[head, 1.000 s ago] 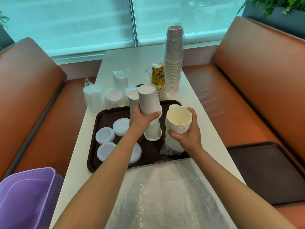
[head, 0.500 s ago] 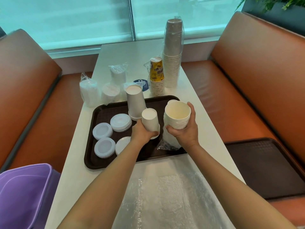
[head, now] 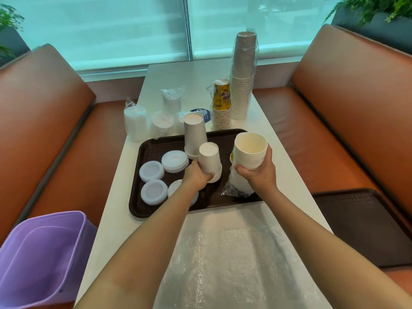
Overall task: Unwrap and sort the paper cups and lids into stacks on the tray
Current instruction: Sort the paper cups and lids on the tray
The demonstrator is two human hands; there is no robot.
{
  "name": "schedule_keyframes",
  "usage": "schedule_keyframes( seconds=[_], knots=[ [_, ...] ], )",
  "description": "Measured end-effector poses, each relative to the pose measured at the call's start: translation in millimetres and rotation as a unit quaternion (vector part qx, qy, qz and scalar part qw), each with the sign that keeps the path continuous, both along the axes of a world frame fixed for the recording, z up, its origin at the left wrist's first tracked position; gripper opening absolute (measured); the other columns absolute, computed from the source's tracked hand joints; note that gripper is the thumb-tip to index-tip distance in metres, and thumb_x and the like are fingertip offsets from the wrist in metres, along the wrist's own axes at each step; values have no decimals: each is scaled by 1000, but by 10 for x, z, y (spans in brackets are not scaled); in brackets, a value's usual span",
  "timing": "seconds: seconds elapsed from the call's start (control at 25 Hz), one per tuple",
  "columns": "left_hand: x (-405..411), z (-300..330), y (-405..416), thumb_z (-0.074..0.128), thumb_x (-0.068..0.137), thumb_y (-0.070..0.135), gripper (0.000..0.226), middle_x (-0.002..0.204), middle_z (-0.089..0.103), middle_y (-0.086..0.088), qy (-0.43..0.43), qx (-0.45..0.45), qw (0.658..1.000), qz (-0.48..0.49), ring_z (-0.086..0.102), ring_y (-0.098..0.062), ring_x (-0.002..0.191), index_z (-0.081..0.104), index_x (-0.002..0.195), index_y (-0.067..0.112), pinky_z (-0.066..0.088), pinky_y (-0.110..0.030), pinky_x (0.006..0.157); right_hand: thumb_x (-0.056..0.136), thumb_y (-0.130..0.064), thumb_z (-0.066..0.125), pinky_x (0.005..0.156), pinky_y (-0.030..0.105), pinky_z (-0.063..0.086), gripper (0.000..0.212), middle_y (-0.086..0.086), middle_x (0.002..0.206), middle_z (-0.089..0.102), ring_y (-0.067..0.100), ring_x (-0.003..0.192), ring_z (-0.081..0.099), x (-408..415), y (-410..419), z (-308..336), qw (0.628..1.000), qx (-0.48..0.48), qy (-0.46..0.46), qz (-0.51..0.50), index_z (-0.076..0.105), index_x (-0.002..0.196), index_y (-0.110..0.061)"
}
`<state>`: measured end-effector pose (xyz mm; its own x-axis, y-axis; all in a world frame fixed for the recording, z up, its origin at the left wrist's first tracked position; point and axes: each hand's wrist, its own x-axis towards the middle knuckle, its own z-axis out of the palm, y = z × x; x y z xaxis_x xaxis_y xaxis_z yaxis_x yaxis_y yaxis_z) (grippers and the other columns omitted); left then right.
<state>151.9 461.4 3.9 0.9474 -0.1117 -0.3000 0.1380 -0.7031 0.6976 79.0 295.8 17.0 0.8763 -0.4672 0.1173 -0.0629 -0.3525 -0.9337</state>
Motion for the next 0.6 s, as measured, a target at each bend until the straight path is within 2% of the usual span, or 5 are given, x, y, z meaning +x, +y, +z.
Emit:
schedule_keyframes(
  seconds=[0.2, 0.28, 0.36, 0.48, 0.6],
  knots=[
    [13, 310, -56, 65, 82, 7, 62, 137, 47, -14, -9, 0, 1000, 21, 46, -31, 124, 37, 137, 8, 41, -36, 97, 53, -38, 81, 92, 31, 44, 104, 4, 133, 51, 24, 117, 50, 9, -33, -16, 1000, 8, 2, 6, 28, 141, -21],
    [-56, 572, -128, 61, 85, 8, 60, 141, 43, -12, -85, -48, 991, 92, 43, -28, 127, 37, 140, 12, 38, -34, 102, 59, -31, 87, 94, 35, 45, 103, 4, 134, 49, 24, 118, 49, 12, -47, -32, 1000, 6, 11, 13, 27, 141, -21],
    [-211, 827, -271, 61, 87, 12, 50, 138, 45, -7, -214, -101, 964, 120, 43, -22, 126, 45, 135, 14, 35, -32, 105, 62, -28, 87, 94, 35, 45, 98, 2, 134, 49, 24, 119, 49, 13, -71, -50, 999, 1, 23, 25, 28, 140, -22],
    [-479, 1060, -560, 67, 86, 28, 47, 137, 46, -3, -281, -91, 955, -31, 43, -17, 125, 52, 129, 17, 34, -29, 106, 56, -37, 85, 91, 33, 46, 100, 3, 131, 52, 23, 115, 52, -41, -99, -19, 998, 12, 12, 57, 30, 139, -23],
    [-573, 1026, -758, 63, 87, 37, 47, 141, 45, 1, -243, 69, 946, -201, 40, -21, 129, 54, 130, 21, 29, -36, 112, 62, -27, 87, 83, 23, 46, 96, 6, 127, 56, 21, 108, 55, -51, -181, 24, 995, 22, 15, 95, 31, 139, -21]
  ],
)
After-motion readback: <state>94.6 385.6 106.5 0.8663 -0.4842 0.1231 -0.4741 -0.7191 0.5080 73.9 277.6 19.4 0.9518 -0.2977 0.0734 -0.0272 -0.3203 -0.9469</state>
